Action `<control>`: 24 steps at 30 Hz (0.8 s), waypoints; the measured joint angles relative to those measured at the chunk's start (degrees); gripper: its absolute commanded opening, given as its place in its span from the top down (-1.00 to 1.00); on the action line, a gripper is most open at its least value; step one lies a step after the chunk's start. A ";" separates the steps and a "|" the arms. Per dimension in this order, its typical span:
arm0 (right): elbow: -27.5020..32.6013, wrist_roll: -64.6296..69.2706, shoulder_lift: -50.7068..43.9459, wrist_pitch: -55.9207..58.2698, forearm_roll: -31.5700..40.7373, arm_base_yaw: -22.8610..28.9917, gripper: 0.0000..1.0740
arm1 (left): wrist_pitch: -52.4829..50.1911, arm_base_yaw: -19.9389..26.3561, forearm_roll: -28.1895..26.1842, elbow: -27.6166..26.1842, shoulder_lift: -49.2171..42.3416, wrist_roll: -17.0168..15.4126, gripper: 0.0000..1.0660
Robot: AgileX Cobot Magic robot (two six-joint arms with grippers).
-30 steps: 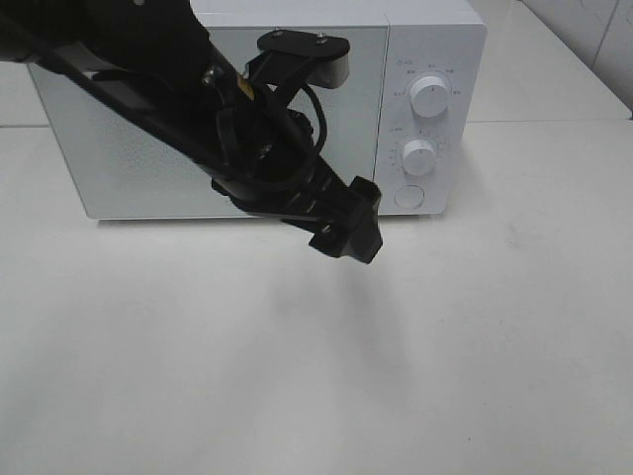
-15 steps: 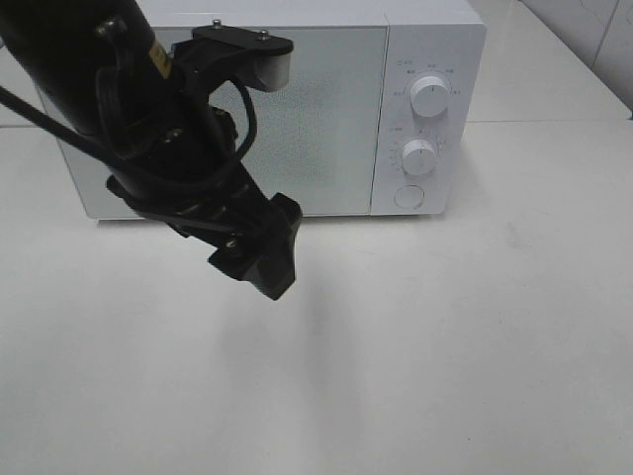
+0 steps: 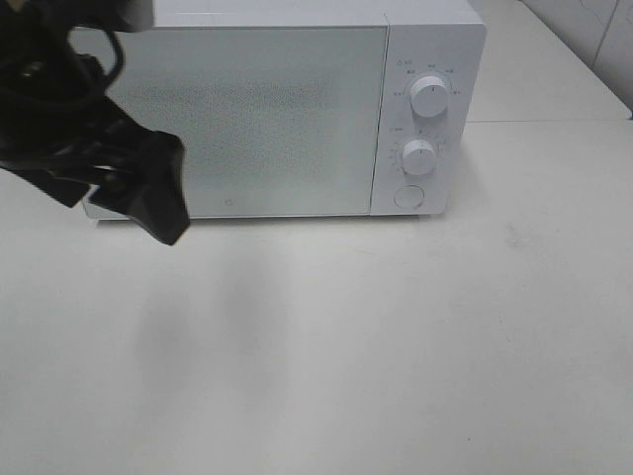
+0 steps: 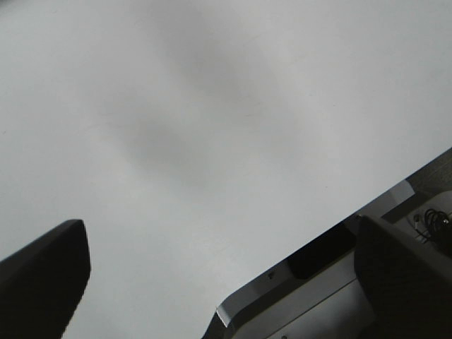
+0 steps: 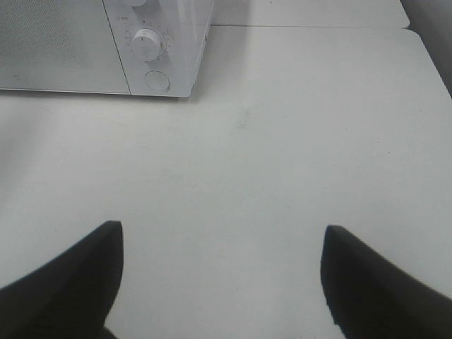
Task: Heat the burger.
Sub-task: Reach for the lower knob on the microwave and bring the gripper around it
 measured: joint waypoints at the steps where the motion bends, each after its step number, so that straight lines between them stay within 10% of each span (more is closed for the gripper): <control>1: 0.00 0.00 0.00 0.00 0.00 0.00 -0.42 | 0.00 0.00 0.00 0.00 0.00 0.00 -0.81; 15: 0.00 0.00 0.00 0.00 0.00 0.00 -0.42 | 2.29 30.71 -3.32 14.90 -21.60 4.07 -0.81; 24: 0.00 0.00 0.00 0.00 0.00 0.00 -0.42 | 0.11 35.29 -1.66 24.01 -37.24 4.07 -0.81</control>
